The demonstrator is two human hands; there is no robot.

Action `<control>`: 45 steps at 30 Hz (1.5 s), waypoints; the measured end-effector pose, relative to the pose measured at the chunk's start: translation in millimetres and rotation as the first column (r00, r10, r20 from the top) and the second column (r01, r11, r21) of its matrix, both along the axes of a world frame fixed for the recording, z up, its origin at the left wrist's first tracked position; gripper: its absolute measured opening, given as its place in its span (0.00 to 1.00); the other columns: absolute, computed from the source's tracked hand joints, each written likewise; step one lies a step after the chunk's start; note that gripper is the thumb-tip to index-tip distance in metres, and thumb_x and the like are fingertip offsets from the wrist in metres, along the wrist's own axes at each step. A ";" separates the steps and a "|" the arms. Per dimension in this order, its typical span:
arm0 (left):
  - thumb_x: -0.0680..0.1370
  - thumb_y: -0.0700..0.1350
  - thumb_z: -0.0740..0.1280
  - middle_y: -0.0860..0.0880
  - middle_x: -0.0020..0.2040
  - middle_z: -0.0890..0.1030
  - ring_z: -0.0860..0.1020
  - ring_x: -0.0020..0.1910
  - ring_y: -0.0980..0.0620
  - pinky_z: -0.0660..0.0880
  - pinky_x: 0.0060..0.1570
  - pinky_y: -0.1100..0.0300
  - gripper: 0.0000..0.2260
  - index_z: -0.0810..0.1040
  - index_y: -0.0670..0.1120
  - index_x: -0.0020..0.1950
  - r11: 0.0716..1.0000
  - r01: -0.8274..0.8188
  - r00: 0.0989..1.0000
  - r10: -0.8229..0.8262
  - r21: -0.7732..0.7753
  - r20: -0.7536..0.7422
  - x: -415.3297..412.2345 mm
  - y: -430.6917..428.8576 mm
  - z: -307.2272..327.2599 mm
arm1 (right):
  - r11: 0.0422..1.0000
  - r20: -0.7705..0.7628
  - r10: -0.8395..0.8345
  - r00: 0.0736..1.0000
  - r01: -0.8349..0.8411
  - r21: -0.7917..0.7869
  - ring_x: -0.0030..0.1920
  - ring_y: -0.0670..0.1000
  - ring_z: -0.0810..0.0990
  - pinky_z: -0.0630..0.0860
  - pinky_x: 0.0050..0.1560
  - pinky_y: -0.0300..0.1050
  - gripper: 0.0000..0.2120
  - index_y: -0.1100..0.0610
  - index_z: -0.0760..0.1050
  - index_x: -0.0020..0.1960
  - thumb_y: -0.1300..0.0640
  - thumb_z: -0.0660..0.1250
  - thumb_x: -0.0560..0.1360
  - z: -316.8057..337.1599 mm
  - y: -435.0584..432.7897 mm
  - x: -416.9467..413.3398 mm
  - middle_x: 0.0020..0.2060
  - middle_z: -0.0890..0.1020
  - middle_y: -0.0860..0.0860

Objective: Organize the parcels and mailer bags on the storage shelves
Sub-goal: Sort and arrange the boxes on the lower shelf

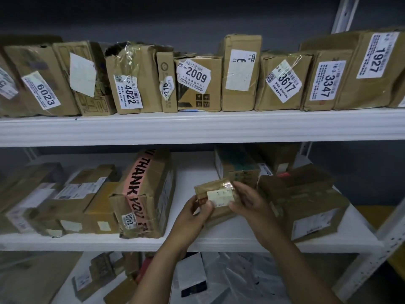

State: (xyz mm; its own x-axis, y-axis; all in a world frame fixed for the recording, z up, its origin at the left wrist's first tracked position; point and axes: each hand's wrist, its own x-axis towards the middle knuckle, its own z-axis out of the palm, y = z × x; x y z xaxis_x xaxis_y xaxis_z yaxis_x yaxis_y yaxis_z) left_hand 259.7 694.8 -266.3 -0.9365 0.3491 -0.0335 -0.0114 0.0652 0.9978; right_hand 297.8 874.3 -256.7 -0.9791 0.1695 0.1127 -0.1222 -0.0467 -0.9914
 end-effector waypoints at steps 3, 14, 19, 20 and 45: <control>0.61 0.72 0.71 0.53 0.67 0.73 0.74 0.65 0.52 0.73 0.63 0.47 0.39 0.63 0.68 0.70 0.994 -0.086 0.996 0.086 0.071 -0.001 -7.9 -4.0 -6.4 | 0.999 -0.006 0.029 1.000 -0.029 -0.039 0.57 0.44 0.81 0.78 0.50 0.37 0.24 0.51 0.74 0.63 0.73 0.67 0.73 0.3 -10.4 -1.0 0.56 0.82 0.46; 0.79 0.42 0.65 0.45 0.56 0.81 0.82 0.52 0.49 0.79 0.45 0.59 0.11 0.76 0.51 0.61 0.959 -0.116 0.993 0.109 0.260 0.042 -7.9 -1.5 -10.3 | 0.999 0.052 0.026 0.998 -0.029 0.042 0.57 0.42 0.79 0.78 0.58 0.43 0.16 0.37 0.73 0.62 0.54 0.64 0.79 7.9 -11.4 -9.4 0.58 0.79 0.42; 0.79 0.43 0.65 0.45 0.50 0.83 0.83 0.50 0.49 0.80 0.46 0.59 0.09 0.77 0.50 0.58 0.969 -0.169 0.986 0.168 0.179 0.025 -7.9 3.6 -17.2 | 0.993 0.083 -0.008 0.996 -0.002 0.115 0.57 0.45 0.79 0.78 0.59 0.48 0.26 0.42 0.68 0.70 0.56 0.71 0.75 -0.4 0.7 -17.4 0.59 0.78 0.44; 0.79 0.43 0.66 0.44 0.50 0.84 0.83 0.50 0.49 0.80 0.46 0.58 0.08 0.77 0.49 0.58 0.974 -0.172 0.985 0.170 0.145 0.021 -7.3 4.4 -20.5 | 0.985 0.087 -0.003 0.996 -0.012 0.170 0.57 0.44 0.79 0.78 0.57 0.43 0.26 0.42 0.68 0.69 0.56 0.71 0.74 -1.7 1.5 -19.4 0.60 0.78 0.44; 0.74 0.56 0.69 0.44 0.77 0.58 0.52 0.76 0.37 0.58 0.68 0.34 0.32 0.63 0.52 0.75 0.384 -0.783 0.553 0.071 -0.489 -0.830 -33.6 -101.6 -17.0 | 0.563 0.122 0.248 0.961 -0.245 0.789 0.75 0.47 0.56 0.60 0.73 0.43 0.32 0.49 0.64 0.74 0.54 0.72 0.73 -34.7 -63.6 -75.8 0.76 0.55 0.45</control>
State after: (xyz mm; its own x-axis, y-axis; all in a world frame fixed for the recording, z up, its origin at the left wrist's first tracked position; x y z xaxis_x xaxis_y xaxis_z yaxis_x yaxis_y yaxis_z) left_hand 226.1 593.3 -283.4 -0.8009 0.0362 0.5977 0.2255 0.9429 0.2450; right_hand 221.9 810.7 -291.4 -0.9682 -0.2361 0.0826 -0.2321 0.7251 -0.6484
